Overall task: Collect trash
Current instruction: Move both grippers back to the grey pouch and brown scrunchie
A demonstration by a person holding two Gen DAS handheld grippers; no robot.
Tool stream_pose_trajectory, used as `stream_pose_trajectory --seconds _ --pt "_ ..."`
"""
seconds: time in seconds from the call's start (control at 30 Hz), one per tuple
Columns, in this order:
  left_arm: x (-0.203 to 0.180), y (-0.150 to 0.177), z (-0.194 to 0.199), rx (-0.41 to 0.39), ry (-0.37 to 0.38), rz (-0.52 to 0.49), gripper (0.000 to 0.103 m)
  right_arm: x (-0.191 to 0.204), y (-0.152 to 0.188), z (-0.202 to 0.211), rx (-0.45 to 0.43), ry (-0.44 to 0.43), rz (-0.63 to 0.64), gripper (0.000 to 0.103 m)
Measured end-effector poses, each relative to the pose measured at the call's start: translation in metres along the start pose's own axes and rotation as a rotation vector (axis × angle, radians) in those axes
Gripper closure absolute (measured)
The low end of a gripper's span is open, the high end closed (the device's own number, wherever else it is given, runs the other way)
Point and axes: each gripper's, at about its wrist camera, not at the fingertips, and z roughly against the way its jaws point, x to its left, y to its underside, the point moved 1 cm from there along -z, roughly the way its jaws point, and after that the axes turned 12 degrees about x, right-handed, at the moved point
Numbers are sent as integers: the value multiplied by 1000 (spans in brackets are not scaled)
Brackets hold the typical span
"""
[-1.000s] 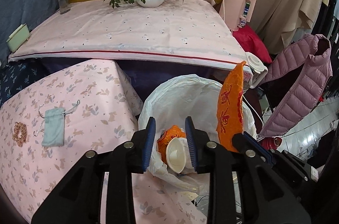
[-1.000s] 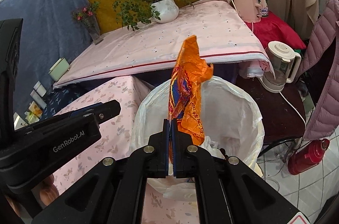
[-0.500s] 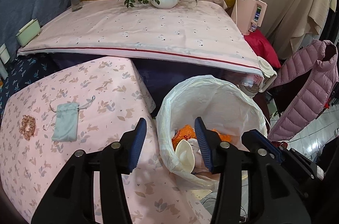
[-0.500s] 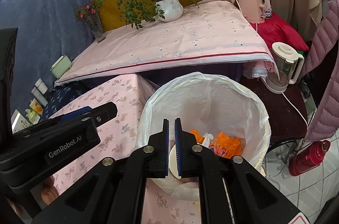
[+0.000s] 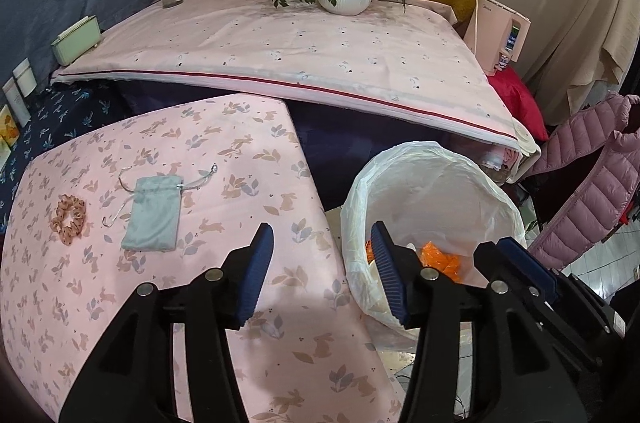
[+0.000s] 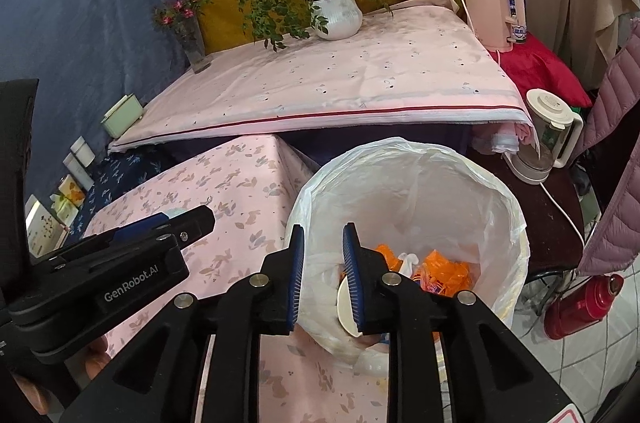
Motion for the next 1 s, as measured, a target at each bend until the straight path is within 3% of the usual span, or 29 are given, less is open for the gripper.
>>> stream_pose_trajectory --seconds 0.1,0.53,0.73,0.83,1.0 --pt "11 1 1 -1 -5 20 54 8 0 0 -2 2 13 73" --pt "65 10 6 -18 -42 103 48 53 0 -13 22 -2 91 68" --pt "95 16 10 -30 -77 149 40 79 2 -23 32 -4 129 58" --pt "116 20 10 -34 -105 181 31 95 4 -30 39 -4 152 53" --pt "152 28 9 -38 -167 224 22 122 8 -45 65 -3 193 50"
